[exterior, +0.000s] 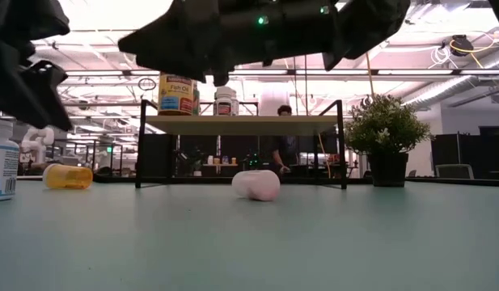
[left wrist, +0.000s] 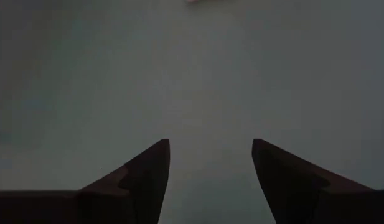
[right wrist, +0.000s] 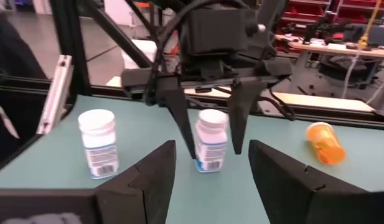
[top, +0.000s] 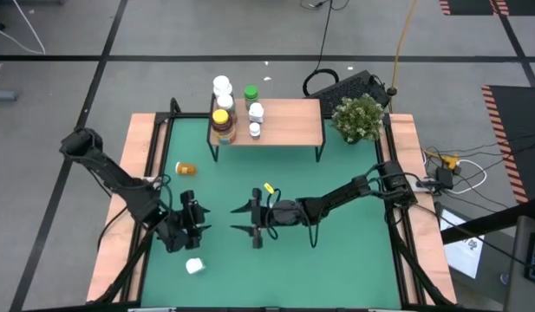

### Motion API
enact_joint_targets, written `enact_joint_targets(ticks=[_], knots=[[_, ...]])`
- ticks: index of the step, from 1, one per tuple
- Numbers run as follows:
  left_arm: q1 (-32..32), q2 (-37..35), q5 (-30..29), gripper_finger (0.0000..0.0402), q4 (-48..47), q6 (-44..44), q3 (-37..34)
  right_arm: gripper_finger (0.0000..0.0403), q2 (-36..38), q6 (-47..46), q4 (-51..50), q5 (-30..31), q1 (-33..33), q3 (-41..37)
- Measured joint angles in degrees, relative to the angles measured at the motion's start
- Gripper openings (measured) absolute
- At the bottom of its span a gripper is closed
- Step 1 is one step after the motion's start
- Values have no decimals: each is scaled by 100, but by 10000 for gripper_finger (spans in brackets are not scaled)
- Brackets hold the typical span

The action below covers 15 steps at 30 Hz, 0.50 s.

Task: Pick and place medicine bottles onto shelf by color
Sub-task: Put the top white and blue pill bottle on the shelf

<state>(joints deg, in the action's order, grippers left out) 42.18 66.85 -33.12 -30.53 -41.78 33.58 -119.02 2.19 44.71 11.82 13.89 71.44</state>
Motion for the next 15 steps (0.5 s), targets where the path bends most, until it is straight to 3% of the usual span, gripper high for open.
enact_joint_targets(ticks=[7,15], knots=[[510,0,56,232,-303,-462,0,218,-48,-218,-10,13,174,100],[1139,-2,53,232,-511,-1051,0,236,-681,-453,-801,315,467,873]])
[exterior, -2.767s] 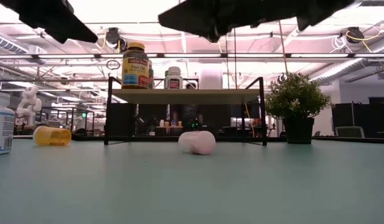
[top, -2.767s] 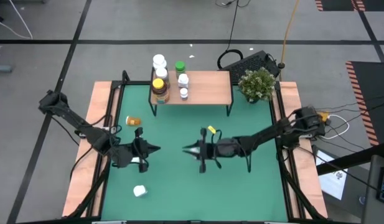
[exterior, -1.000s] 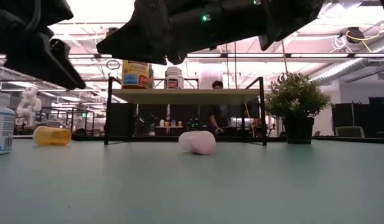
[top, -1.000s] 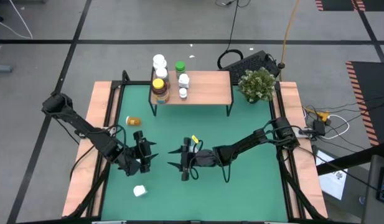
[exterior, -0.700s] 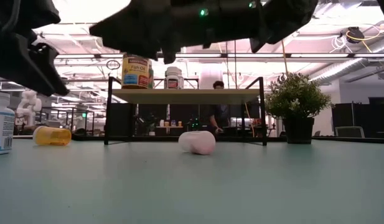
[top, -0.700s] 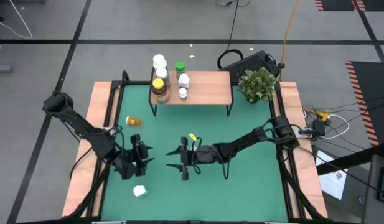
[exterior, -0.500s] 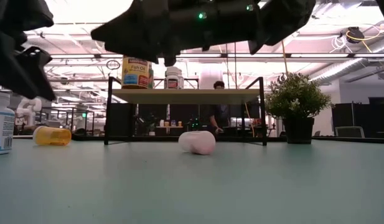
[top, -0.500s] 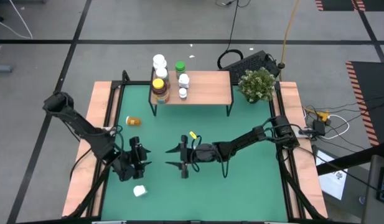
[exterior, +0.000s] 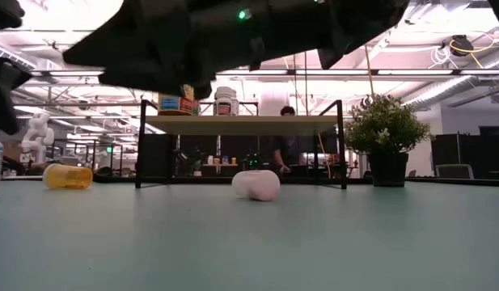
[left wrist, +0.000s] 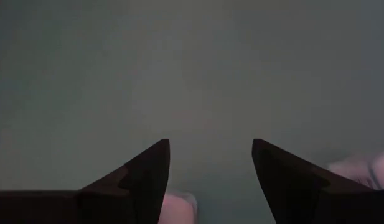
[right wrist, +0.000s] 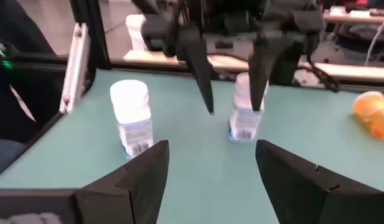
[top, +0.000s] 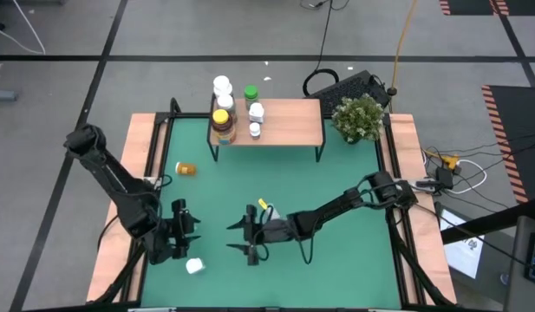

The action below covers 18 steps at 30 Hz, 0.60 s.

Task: Pick and place medicine bottles onto shelf by color
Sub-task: Put the top white and blue pill bottle on the shelf

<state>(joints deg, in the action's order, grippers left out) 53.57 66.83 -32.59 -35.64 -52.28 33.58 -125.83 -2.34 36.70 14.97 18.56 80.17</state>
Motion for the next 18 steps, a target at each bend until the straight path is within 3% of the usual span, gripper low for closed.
enact_joint_targets(ticks=[7,18], knots=[[405,0,-11,232,-109,-296,0,240,-84,-3,17,201,33,165],[418,0,-305,232,-39,-417,-293,240,-87,-44,-5,296,25,163]])
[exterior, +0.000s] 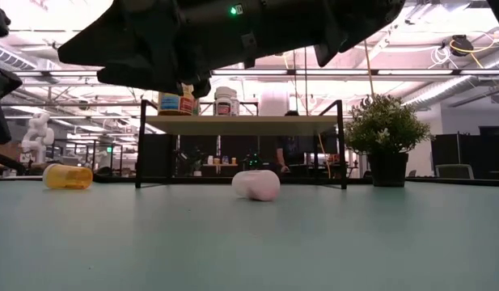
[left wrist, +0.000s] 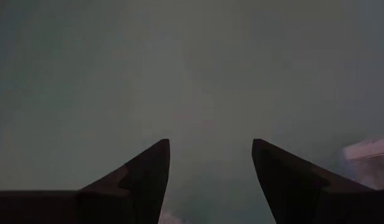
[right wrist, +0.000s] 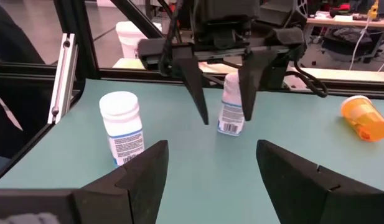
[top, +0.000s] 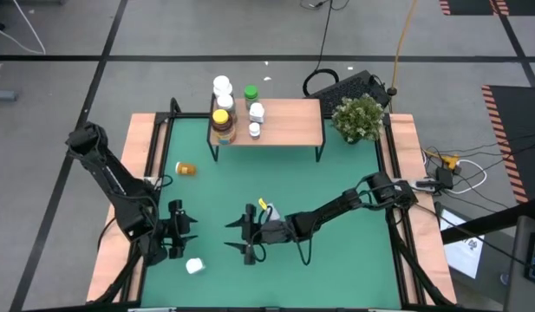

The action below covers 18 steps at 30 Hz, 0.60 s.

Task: Pick and place medicine bottles onto shelf by color
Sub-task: Put the top white and blue pill bottle on the shelf

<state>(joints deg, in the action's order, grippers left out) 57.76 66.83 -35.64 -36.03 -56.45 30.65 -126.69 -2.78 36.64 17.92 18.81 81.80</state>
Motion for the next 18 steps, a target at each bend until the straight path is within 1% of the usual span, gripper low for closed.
enact_joint_targets(ticks=[5,10,13,18], knots=[[-2,1,-62,232,363,99,-225,240,0,19,-5,3,-11,0],[-18,7,-306,232,1122,736,-463,240,0,-6,-8,29,-11,0],[-107,7,-341,232,1481,1160,-533,240,0,-56,-6,30,-11,0],[-336,7,-335,232,1709,1399,-521,240,0,-64,-6,32,-11,0]])
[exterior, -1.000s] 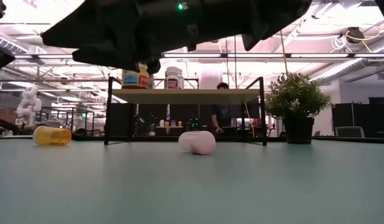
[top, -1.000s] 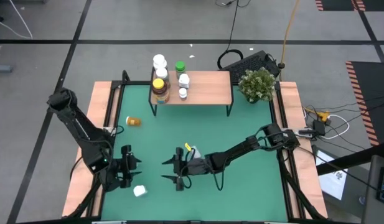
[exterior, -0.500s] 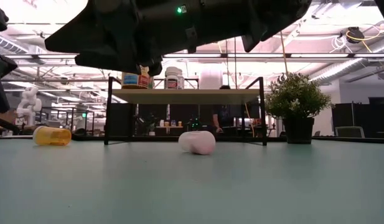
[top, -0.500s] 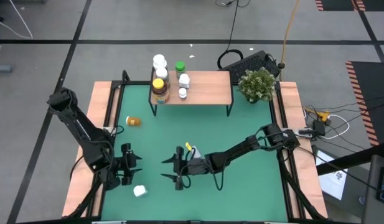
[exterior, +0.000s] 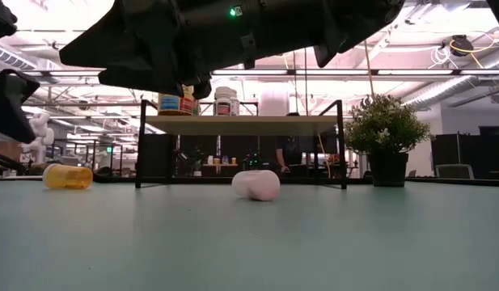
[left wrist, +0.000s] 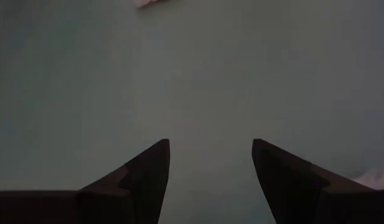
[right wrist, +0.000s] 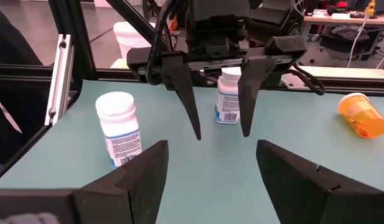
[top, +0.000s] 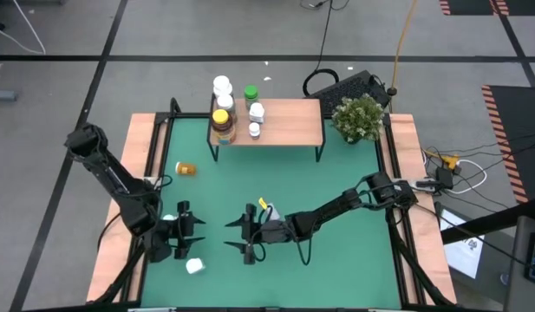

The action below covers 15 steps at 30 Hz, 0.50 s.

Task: Pick and place medicine bottles onto shelf by color
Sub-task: Put the top white and blue pill bottle on the shelf

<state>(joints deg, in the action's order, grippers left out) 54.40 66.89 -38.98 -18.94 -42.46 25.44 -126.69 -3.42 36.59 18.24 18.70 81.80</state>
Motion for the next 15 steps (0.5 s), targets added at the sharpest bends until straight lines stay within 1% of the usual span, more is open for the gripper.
enact_joint_targets(ticks=[4,7,11,15], knots=[[-116,-2,278,232,-33,218,58,240,0,-2,-1,0,0,0],[-149,-2,514,232,-113,396,241,240,0,-2,-3,2,0,0],[-149,-4,559,232,-195,776,513,240,0,-1,-1,3,-9,0],[-149,-7,551,232,-60,1144,495,240,0,-44,-1,0,-24,-2]])
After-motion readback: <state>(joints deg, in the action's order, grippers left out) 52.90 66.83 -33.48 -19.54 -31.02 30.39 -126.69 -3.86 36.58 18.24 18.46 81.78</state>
